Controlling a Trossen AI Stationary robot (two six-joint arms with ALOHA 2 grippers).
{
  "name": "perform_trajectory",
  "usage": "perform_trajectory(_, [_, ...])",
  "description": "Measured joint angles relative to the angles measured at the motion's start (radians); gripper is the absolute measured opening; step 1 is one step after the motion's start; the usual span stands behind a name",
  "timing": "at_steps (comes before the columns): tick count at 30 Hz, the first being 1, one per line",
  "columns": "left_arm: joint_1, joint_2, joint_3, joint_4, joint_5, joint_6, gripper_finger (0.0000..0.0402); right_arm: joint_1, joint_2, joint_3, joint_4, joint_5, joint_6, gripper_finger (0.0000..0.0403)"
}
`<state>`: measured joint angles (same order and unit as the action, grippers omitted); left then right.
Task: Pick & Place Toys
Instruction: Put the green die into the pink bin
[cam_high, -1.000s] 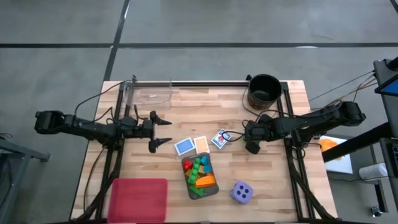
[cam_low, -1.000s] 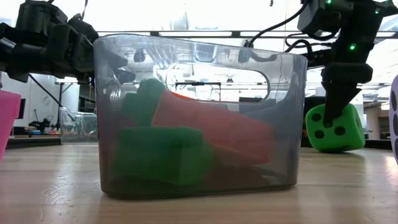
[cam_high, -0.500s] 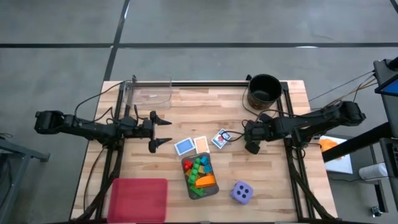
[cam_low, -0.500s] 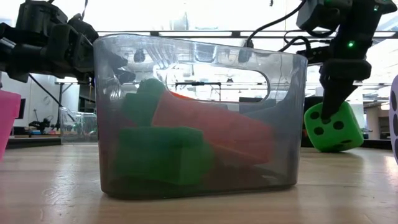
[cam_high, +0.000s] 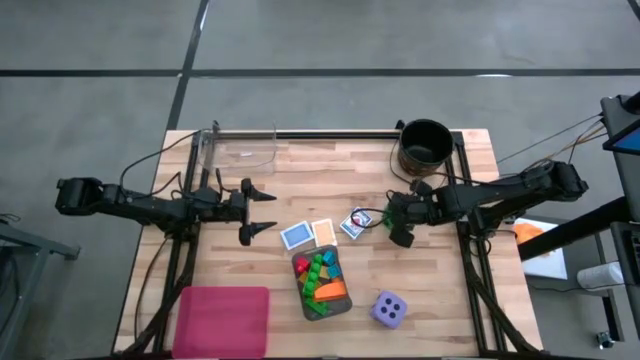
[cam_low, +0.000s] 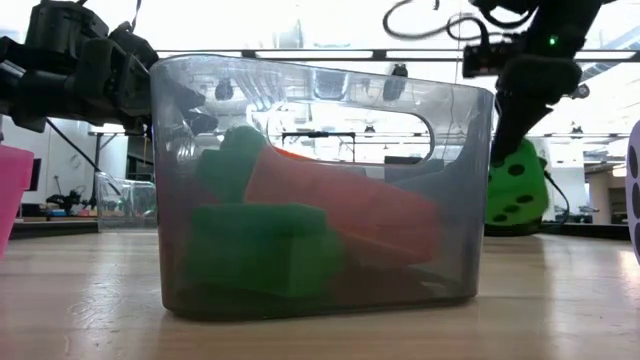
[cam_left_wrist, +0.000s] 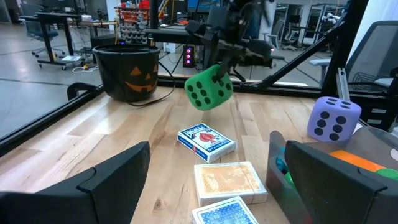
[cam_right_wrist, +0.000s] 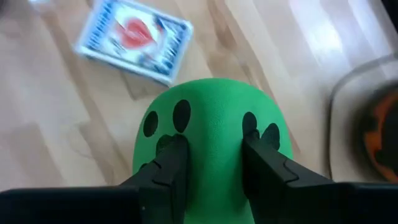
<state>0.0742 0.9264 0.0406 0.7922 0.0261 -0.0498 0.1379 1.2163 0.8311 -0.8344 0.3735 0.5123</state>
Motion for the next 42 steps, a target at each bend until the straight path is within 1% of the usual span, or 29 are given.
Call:
perform_trajectory(2, [0.0, 0.0, 0.0, 0.0, 0.0, 0.0, 0.0377, 0.0, -0.014, 0.005, 0.045, 0.0, -0.033, 0.0114])
perform_trajectory(8, [0.0, 0.0, 0.0, 0.0, 0.0, 0.0, 0.0377, 0.0, -0.06, 0.005, 0.249, -0.004, -0.18, 0.011])
perform_trajectory(13, [0.0, 0.0, 0.0, 0.0, 0.0, 0.0, 0.0377, -0.002, -0.066, 0.004, 0.462, -0.03, -0.327, 0.011])
perform_trajectory(18, [0.0, -0.003, 0.0, 0.0, 0.0, 0.0, 0.0377, -0.017, -0.017, 0.008, 0.658, -0.089, -0.449, 0.0109])
perform_trajectory(22, [0.0, -0.041, 0.0, -0.001, 0.0, 0.003, 0.0377, -0.046, 0.05, 0.025, 0.802, -0.14, -0.541, 0.0109])
perform_trajectory(27, [0.0, -0.134, 0.0, -0.01, 0.0, 0.014, 0.0377, -0.119, 0.161, 0.08, 0.964, -0.261, -0.633, 0.0109])
perform_trajectory(29, [0.0, -0.179, 0.0, -0.047, -0.001, 0.027, 0.0377, -0.156, 0.211, 0.108, 1.029, -0.319, -0.653, 0.0106])
perform_trajectory(31, [0.0, -0.219, 0.0, -0.08, -0.005, 0.041, 0.0377, -0.194, 0.27, 0.141, 1.085, -0.393, -0.661, 0.0111])
perform_trajectory(34, [0.0, -0.276, 0.0, -0.138, -0.009, 0.047, 0.0377, -0.244, 0.372, 0.199, 1.136, -0.515, -0.654, 0.0121])
perform_trajectory(36, [0.0, -0.313, 0.0, -0.179, -0.009, 0.049, 0.0377, -0.266, 0.446, 0.242, 1.163, -0.592, -0.637, 0.0118])
perform_trajectory(39, [0.0, -0.365, 0.0, -0.233, -0.025, 0.055, 0.0377, -0.273, 0.549, 0.317, 1.172, -0.698, -0.604, 0.0103])
perform_trajectory(42, [0.0, -0.429, 0.0, -0.29, -0.031, 0.075, 0.0377, -0.264, 0.635, 0.382, 1.171, -0.807, -0.573, 0.01])
